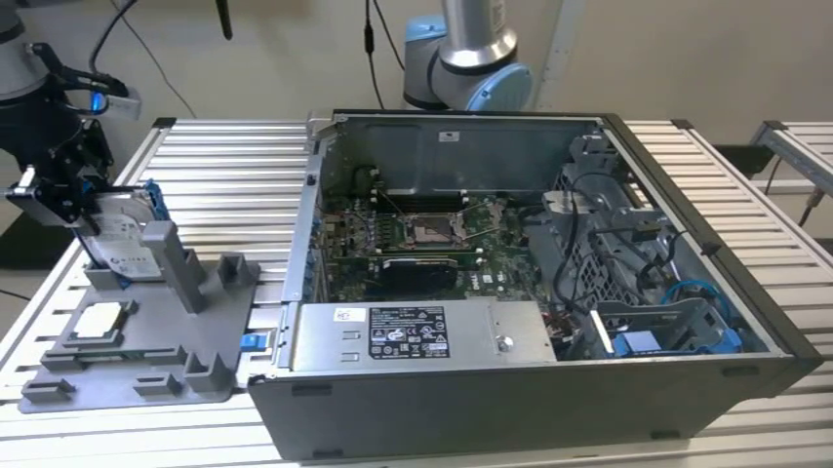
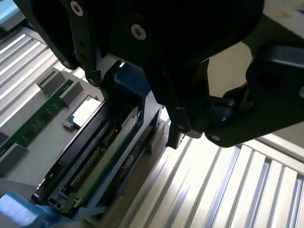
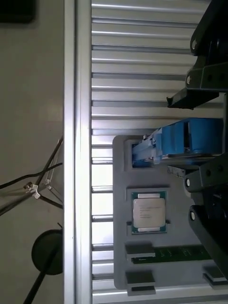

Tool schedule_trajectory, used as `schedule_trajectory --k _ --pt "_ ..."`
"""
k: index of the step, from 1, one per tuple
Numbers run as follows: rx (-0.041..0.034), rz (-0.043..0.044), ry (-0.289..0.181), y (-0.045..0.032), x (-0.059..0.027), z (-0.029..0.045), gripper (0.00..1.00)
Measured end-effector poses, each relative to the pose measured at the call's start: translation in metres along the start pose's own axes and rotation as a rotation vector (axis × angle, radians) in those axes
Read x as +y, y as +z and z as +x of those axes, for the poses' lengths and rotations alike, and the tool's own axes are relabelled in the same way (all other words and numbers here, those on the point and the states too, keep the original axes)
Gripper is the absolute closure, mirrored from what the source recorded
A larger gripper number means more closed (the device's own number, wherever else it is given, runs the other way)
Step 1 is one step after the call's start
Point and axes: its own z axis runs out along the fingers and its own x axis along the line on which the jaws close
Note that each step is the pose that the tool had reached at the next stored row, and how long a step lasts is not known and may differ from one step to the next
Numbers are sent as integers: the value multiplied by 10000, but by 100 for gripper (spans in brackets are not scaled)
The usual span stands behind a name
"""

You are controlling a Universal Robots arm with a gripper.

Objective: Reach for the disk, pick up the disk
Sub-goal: 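Pick up the disk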

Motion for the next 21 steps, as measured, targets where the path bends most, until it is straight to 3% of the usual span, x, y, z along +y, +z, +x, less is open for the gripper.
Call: schedule_trajectory --k 3,7,13,14,21 --pt "-25 0 0 52 0 3 0" --pt "-148 -6 2 85 2 3 0" --pt "-186 -5 3 86 1 4 0" --pt "-190 -6 2 85 1 4 100" --pt "-233 -6 3 86 1 4 100"
